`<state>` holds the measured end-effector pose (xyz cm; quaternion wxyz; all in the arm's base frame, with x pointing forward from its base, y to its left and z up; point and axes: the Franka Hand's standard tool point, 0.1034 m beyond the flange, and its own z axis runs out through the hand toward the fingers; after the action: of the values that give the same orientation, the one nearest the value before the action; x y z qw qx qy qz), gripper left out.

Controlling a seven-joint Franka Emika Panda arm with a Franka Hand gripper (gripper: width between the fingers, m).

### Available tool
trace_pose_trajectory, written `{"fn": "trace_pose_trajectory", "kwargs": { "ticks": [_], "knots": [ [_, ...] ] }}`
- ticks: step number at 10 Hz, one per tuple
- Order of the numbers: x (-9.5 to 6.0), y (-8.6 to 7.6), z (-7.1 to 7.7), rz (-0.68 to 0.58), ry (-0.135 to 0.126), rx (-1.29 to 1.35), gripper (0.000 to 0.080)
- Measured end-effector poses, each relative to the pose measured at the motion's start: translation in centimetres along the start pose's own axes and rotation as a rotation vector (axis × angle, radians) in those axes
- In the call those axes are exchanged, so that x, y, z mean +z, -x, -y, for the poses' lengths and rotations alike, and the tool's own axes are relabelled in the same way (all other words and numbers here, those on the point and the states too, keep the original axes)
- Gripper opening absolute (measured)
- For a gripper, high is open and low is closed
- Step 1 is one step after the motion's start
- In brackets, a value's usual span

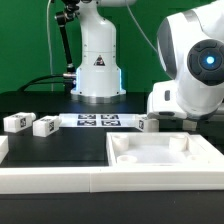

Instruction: Assemble square table

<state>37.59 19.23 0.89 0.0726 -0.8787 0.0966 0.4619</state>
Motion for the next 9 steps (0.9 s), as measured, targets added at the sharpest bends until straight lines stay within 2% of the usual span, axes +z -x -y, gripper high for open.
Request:
{"fn": "trace_pose_trajectory", "kwargs": {
  "ticks": [3,4,5,6,7,9],
  "knots": [
    [0.34,-0.08,0.24,-0.008,0.005,-0.003,0.0649],
    [0.33,-0.09,0.24,-0.009,0.005,-0.003,0.0525],
    [0.31,-0.1,0.25,-0.009,0.004,-0.003,0.0525],
    [0.3,-0.1,0.25,-0.009,0.004,-0.003,0.0342],
    [0.3,-0.1,0.25,-0.009,0.004,-0.003,0.0289],
    [0.25,-0.13,0.19,-0.01,0.003,-0.004,0.0289]
  ]
}}
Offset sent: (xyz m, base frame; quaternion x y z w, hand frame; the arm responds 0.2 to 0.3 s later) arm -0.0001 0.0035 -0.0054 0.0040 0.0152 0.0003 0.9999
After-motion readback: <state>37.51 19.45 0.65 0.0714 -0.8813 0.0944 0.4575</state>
